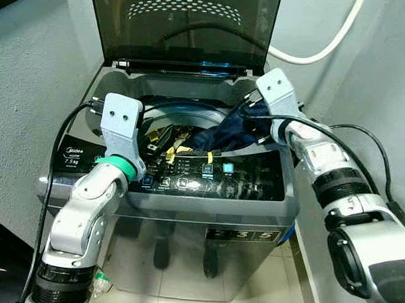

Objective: Clothes washing

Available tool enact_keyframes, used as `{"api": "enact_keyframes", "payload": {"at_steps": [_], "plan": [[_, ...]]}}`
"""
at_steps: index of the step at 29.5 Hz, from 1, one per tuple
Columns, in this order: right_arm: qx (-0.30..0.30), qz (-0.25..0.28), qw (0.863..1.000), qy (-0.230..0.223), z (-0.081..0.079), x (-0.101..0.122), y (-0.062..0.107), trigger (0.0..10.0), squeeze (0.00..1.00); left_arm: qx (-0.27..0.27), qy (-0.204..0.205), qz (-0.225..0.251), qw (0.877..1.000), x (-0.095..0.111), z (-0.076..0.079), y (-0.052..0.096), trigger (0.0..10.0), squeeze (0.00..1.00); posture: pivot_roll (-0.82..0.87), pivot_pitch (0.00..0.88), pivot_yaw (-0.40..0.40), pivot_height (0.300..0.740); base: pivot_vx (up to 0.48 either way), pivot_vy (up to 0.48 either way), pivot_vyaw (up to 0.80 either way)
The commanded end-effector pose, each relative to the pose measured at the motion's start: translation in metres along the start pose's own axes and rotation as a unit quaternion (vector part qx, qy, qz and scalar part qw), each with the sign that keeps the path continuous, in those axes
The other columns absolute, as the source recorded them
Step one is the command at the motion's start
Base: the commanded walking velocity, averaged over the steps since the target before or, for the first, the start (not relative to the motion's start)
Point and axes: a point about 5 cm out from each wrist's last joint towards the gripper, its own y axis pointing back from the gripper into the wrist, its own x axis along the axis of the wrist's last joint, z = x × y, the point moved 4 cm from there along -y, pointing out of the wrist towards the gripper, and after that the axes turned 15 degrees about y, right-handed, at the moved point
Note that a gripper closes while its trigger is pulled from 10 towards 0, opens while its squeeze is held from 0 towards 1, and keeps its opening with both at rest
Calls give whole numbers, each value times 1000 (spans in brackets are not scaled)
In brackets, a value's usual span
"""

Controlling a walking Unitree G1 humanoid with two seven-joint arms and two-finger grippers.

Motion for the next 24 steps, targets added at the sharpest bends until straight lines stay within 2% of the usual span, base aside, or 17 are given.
{"api": "enact_keyframes", "payload": {"at_steps": [1,2,7,8,9,10,24], "plan": [[24,-34,999,31,-16,-21,1,10000,0,-2,-1,-11,1000,-4,0,2,10000,0,172,53,61,740,0,0,0],[27,-43,997,51,-18,-23,2,10000,0,-3,-2,-12,1000,-4,0,2,10000,0,172,53,61,740,0,0,0],[39,-49,997,48,-22,-24,4,10000,0,-5,-3,-12,1000,-4,0,2,10000,0,171,45,63,740,0,0,0],[43,-49,997,41,-23,-24,4,4157,0,-6,-3,-12,1000,-4,0,2,10000,0,171,45,63,740,0,0,0],[45,-49,997,36,-23,-24,4,4157,0,-6,-3,-12,1000,-4,0,2,10000,0,171,45,63,740,0,0,0],[49,-48,997,29,-24,-24,4,0,0,-7,-3,-12,1000,-4,1,2,10000,0,171,45,63,740,0,0,0],[71,-52,996,13,-31,-24,7,0,0,-8,-3,-13,1000,-4,1,2,10000,0,171,45,63,740,0,0,0]]}}
